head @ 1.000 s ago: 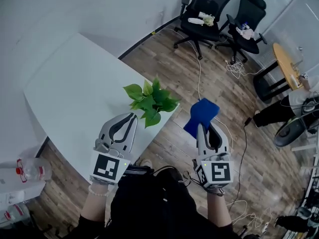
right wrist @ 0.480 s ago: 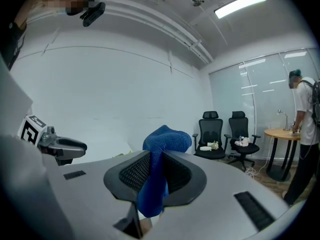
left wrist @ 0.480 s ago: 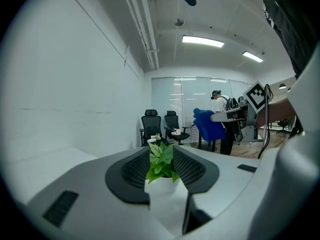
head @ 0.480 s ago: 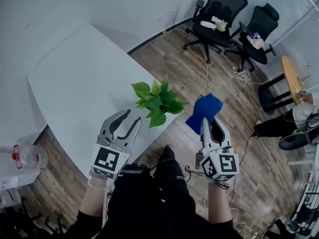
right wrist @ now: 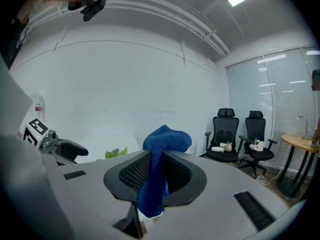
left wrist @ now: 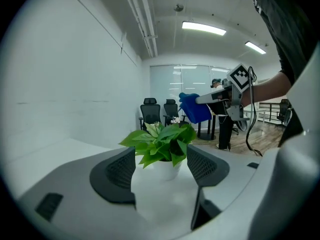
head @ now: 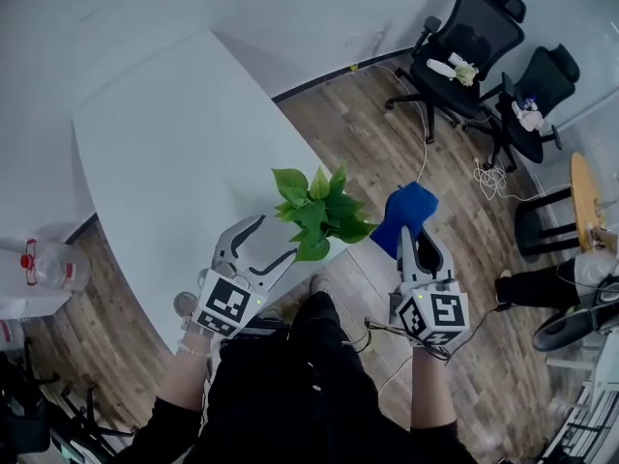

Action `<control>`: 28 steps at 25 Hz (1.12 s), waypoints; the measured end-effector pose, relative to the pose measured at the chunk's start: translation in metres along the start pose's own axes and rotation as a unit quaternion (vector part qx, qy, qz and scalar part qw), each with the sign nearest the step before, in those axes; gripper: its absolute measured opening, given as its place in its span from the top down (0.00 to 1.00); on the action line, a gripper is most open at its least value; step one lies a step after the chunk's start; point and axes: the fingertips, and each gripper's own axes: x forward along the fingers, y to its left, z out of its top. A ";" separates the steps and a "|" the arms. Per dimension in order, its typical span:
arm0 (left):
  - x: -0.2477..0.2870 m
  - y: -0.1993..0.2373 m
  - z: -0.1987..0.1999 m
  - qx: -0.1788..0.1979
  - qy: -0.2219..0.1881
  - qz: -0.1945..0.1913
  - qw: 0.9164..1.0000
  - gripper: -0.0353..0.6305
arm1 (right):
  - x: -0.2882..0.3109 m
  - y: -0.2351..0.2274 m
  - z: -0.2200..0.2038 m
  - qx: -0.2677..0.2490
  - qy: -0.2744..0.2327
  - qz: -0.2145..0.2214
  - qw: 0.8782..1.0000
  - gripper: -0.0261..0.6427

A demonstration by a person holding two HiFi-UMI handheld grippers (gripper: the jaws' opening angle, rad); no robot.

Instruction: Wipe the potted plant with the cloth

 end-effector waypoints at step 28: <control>0.048 -0.028 -0.101 -0.108 0.160 0.132 0.972 0.39 | 0.165 -0.028 -0.044 -0.126 0.101 0.256 0.953 0.82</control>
